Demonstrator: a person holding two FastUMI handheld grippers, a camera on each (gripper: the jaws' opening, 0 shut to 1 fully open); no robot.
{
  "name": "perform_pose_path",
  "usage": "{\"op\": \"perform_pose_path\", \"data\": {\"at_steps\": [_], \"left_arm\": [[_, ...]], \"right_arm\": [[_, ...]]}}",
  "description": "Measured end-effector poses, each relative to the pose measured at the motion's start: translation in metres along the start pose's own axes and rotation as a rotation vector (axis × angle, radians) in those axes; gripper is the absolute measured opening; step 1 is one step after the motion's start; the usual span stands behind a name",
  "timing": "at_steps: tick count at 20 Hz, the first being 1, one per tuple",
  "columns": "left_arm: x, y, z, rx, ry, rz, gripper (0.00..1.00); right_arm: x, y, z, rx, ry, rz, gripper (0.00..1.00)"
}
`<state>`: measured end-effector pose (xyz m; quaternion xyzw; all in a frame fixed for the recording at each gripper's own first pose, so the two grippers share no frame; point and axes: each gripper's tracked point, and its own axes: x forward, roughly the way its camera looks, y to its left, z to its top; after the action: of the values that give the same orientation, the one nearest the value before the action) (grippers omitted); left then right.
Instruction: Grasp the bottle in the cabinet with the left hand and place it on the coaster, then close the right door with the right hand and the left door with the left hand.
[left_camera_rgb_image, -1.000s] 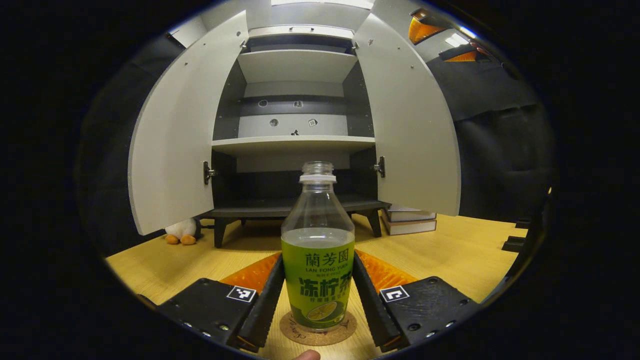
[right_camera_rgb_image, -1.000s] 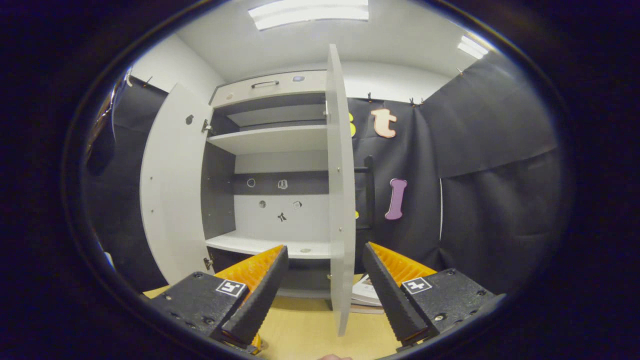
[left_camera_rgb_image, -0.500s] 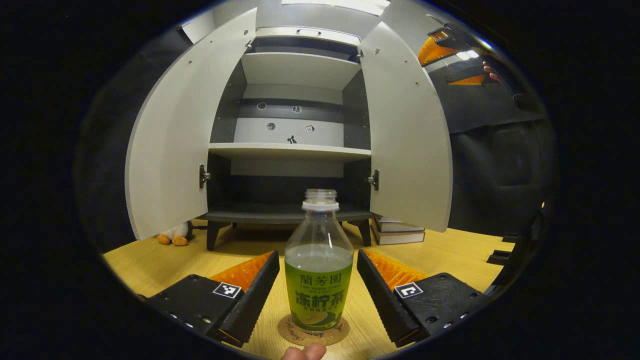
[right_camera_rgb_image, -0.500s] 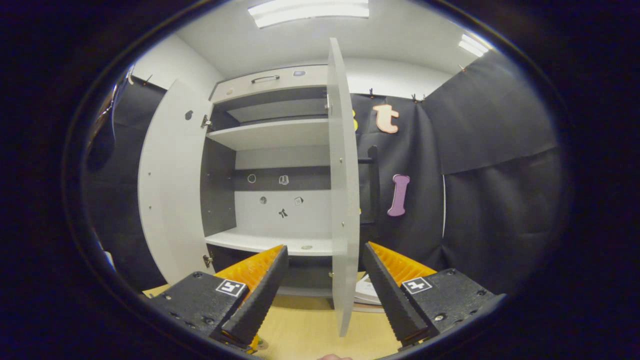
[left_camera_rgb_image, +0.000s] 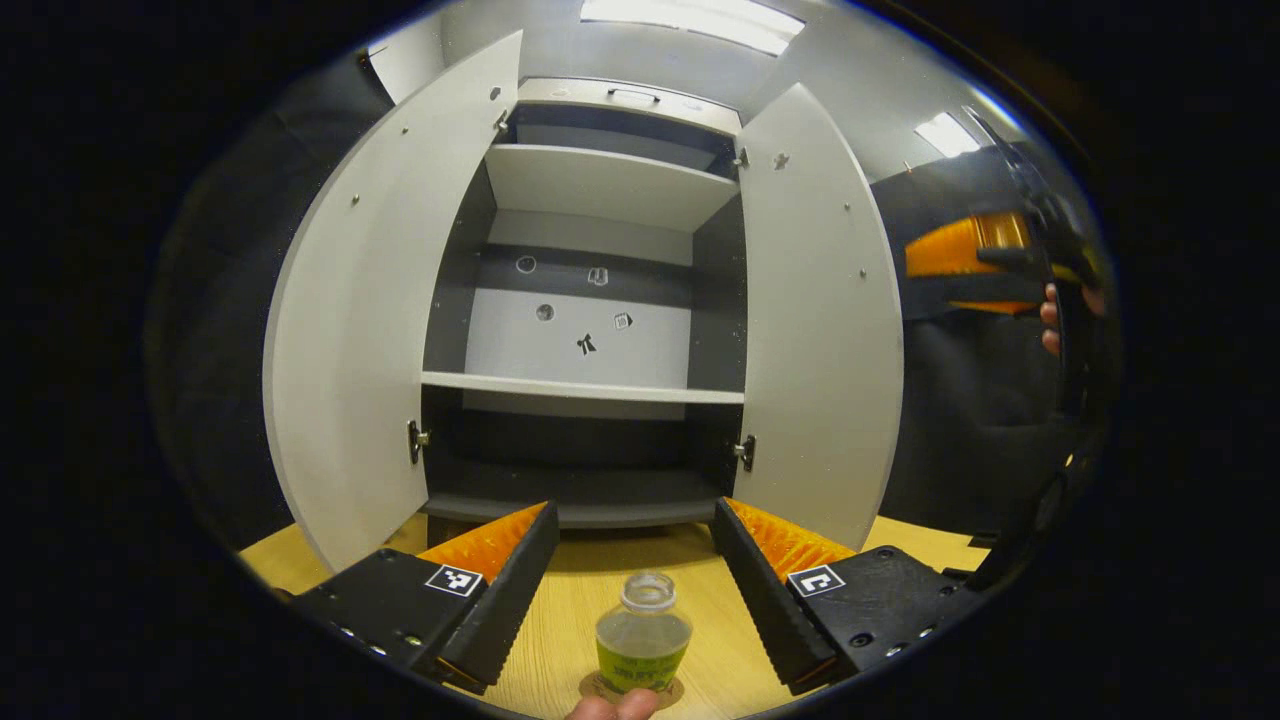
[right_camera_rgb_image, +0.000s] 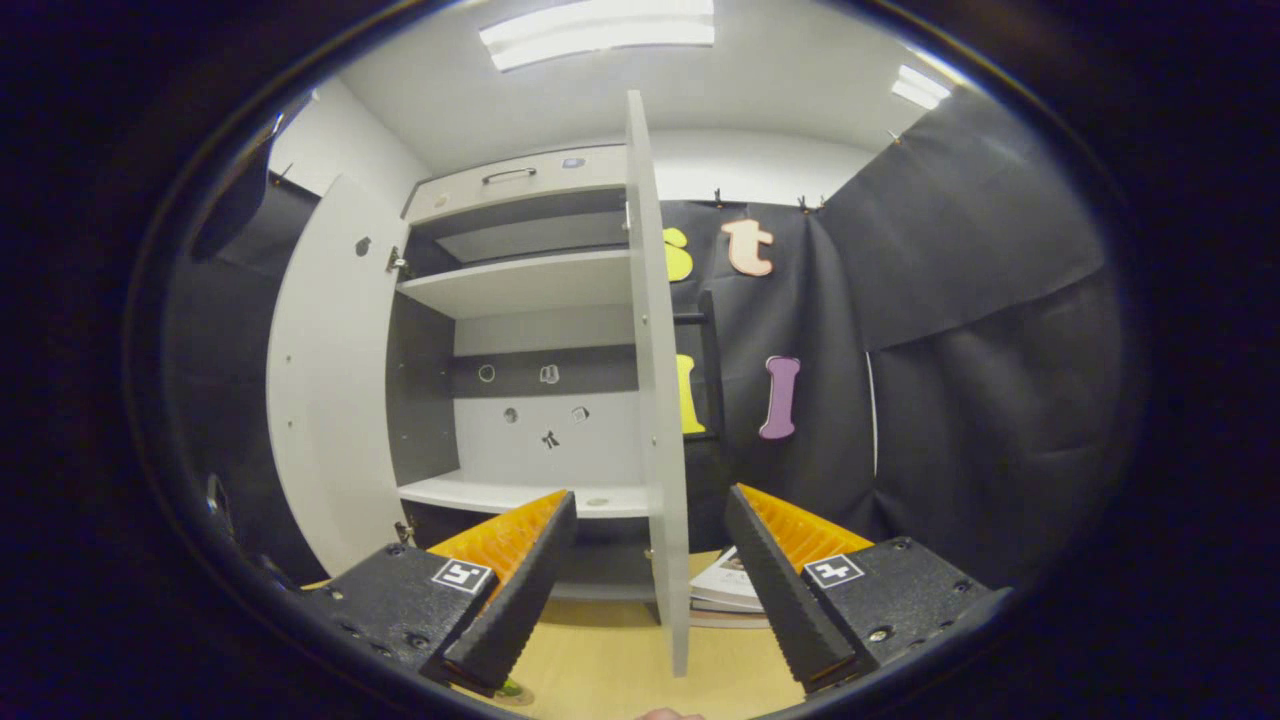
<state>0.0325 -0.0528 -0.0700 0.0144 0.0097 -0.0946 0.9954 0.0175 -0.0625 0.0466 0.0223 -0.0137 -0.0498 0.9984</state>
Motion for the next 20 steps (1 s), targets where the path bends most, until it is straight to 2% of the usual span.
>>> {"op": "perform_pose_path", "data": {"at_steps": [1,2,3,7,8,11,12,14,15,16,18,20], "left_arm": [[0.001,0.002,0.008,0.002,-0.010,0.000,0.95],[0.002,0.004,0.015,0.007,-0.013,0.004,0.99],[0.003,0.007,0.020,0.015,-0.007,0.013,0.95],[-0.002,0.012,0.035,0.033,0.013,0.043,0.95],[-0.003,0.013,0.037,0.024,0.013,0.051,0.95],[-0.007,0.019,0.045,0.005,0.008,0.082,0.95],[-0.008,0.021,0.048,0.002,0.003,0.093,0.95],[-0.011,0.027,0.049,0.001,0.001,0.123,0.95],[-0.011,0.029,0.048,0.001,0.006,0.134,0.95],[-0.012,0.030,0.045,0.000,0.013,0.143,0.95],[-0.014,0.030,0.043,0.004,0.017,0.152,0.95],[-0.017,0.030,0.042,0.016,0.015,0.163,0.95]], "right_arm": [[-0.002,-0.002,-0.006,0.009,-0.002,-0.012,0.99],[-0.003,-0.004,-0.015,0.019,0.002,-0.021,0.94],[-0.004,-0.004,-0.024,0.027,0.010,-0.027,0.94],[-0.010,0.001,-0.071,0.046,0.076,-0.016,0.94],[-0.012,0.002,-0.074,0.056,0.081,-0.005,0.98],[-0.004,-0.010,-0.041,0.086,0.035,0.016,0.99],[0.002,-0.026,-0.019,0.086,-0.006,0.000,0.98],[0.019,-0.068,0.014,0.069,-0.054,-0.080,0.98],[0.028,-0.090,0.024,0.055,-0.055,-0.128,0.93],[0.037,-0.107,0.032,0.049,-0.055,-0.166,0.98],[0.057,-0.125,0.051,0.062,-0.070,-0.187,0.98],[0.078,-0.131,0.060,0.059,-0.063,-0.165,0.98]]}}
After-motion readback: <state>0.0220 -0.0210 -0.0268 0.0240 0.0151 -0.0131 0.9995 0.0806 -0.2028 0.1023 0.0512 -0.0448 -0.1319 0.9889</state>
